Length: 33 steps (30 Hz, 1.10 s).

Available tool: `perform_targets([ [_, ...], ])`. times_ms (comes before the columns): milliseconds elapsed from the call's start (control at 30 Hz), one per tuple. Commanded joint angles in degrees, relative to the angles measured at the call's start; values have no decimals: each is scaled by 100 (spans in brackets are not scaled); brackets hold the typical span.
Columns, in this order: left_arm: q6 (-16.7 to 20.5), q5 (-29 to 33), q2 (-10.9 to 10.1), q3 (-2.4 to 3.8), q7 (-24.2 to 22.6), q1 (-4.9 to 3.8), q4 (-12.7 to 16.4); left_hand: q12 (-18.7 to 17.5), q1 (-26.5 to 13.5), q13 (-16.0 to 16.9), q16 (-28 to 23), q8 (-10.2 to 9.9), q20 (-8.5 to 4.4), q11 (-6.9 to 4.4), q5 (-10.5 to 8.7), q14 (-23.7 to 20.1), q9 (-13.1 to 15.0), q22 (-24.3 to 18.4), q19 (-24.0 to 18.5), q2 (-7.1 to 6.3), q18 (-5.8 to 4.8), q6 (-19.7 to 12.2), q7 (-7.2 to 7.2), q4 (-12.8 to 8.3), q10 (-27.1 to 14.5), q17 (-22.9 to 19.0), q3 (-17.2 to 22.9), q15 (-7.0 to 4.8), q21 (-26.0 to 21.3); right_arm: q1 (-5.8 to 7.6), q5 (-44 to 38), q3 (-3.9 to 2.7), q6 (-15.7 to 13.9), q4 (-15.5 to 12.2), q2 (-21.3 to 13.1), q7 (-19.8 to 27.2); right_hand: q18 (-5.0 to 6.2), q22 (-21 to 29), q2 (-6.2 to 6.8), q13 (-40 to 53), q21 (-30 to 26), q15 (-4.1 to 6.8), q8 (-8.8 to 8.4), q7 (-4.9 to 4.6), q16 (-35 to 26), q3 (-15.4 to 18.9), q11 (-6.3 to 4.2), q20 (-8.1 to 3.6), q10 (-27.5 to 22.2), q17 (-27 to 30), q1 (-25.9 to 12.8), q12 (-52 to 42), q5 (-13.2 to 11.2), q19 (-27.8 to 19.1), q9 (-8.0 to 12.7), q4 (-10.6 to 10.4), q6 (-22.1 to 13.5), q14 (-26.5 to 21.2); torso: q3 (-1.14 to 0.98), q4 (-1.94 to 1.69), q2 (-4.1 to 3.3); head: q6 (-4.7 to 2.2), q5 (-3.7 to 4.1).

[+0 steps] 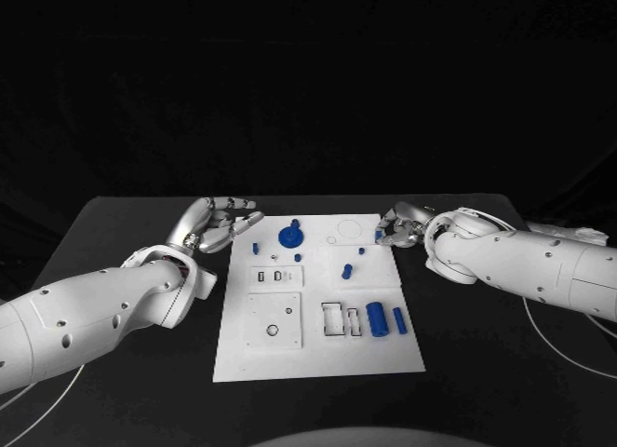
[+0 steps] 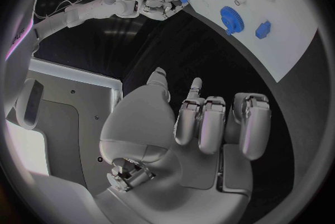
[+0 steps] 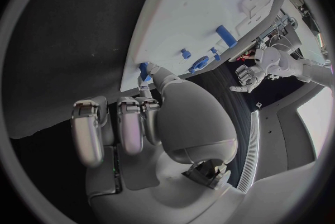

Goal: Assemble the parts on the task board

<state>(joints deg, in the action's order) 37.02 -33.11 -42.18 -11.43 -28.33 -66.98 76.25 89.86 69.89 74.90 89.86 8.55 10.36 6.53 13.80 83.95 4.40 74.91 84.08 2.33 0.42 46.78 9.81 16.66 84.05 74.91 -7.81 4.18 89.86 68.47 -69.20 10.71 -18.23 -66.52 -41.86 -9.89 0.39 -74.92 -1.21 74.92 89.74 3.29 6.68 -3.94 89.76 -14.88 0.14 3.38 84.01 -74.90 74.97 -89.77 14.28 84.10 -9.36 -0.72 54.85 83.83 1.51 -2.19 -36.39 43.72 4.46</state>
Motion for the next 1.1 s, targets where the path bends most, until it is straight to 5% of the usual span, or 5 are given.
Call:
perform_targets([
  [33,-25,-19,8,3,-59,-4,18,14,62,1510,14,-38,20,-41,24,605,-5,1509,592,2,-42,35,15,4,595,1509,-42,-36,14,-12,-114,7,24,-1,10,-17,-39,-1508,-69,1508,26,43,33,14,24,-44,-59,-49,599,-1510,2,-23,-40,590,-30,0,57,617,0,2,4,7,-2],
  [533,-22,-19,5,3,-63,-3,17,14,62,1510,14,-38,20,-41,24,605,-5,1509,592,2,-42,35,15,4,595,1509,-42,-36,14,-9,144,2,-769,-271,-69,340,-39,-1508,-39,1508,26,50,46,-17,24,-32,-45,-62,599,-1510,33,-23,-64,590,-39,24,159,617,-2,3,6,13,-36],
  [1100,-40,-19,50,1,-64,-2,-49,14,63,1510,14,-40,19,-41,25,605,-5,1509,592,4,-42,36,15,5,595,1509,-48,-36,14,304,929,-26,-1094,-1403,-360,363,-39,-1508,-21,1508,26,-79,67,-154,24,0,149,21,599,-1510,72,-23,-25,590,-65,50,385,617,3,-4,4,33,-102],
])
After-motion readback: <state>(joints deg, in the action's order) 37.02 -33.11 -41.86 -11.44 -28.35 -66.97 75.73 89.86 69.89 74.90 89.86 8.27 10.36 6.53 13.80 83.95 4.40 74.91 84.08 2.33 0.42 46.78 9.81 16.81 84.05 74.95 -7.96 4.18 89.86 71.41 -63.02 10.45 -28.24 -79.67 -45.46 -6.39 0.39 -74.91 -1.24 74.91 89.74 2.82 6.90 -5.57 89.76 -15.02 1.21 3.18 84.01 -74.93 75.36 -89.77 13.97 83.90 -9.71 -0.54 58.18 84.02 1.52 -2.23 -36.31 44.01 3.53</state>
